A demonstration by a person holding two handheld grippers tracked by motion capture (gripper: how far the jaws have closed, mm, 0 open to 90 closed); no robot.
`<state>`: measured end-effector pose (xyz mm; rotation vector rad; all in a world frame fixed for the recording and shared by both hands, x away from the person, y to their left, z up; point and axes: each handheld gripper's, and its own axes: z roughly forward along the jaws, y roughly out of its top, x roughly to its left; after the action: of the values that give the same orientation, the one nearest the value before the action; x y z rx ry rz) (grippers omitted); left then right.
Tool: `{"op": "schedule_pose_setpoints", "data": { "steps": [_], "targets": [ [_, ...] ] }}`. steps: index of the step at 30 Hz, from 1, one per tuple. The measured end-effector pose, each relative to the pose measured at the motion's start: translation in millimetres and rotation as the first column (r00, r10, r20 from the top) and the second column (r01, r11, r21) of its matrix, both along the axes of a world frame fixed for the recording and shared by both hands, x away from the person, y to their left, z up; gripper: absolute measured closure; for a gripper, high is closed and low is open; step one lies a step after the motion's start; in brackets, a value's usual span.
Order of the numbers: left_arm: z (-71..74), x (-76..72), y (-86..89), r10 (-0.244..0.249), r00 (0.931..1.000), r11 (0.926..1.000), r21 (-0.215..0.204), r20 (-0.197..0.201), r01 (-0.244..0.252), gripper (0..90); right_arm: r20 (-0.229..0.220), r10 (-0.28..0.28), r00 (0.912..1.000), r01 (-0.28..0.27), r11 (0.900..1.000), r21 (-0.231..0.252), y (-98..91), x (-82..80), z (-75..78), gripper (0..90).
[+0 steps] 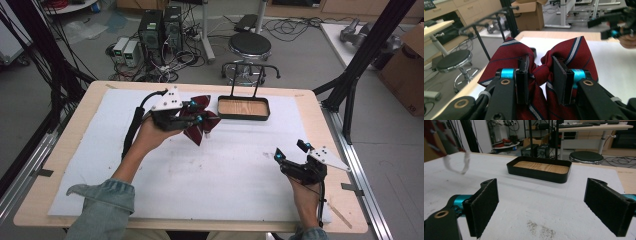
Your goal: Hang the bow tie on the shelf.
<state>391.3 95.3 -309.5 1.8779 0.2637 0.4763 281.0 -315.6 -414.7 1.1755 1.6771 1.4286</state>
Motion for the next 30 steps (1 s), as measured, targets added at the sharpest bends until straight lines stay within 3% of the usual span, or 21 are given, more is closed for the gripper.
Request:
{"op": "schedule_pose_setpoints", "data": {
  "steps": [10,18,23,28,30],
  "targets": [
    [21.4,43.1,-18.7,0.015,0.9999,0.9996,-0.026,0.001,-0.015,67.1,0.006,-0.003,1.0000,0.003,0.9999,0.016,-4.0,-0.4,1.0,11.4],
    [25.3,63.0,-26.5,0.054,0.9981,0.9970,-0.056,0.029,-0.053,67.1,0.008,-0.010,0.9999,0.010,0.9997,0.022,-7.3,0.1,0.9,11.4],
    [29.8,72.4,-30.8,0.124,0.9914,0.9895,-0.078,0.041,-0.121,67.2,0.008,-0.011,0.9999,0.011,0.9997,0.022,-8.1,0.0,0.8,11.4],
    [31.5,81.5,-34.7,0.143,0.9887,0.9847,-0.107,0.044,-0.138,67.2,0.007,-0.011,0.9999,0.011,0.9996,0.026,-8.2,-0.2,1.1,11.4],
    [32.2,85.2,-36.8,0.152,0.9874,0.9842,-0.099,0.045,-0.147,67.1,0.010,-0.010,0.9999,0.010,0.9996,0.027,-8.7,0.1,1.2,11.4]
  ]
}}
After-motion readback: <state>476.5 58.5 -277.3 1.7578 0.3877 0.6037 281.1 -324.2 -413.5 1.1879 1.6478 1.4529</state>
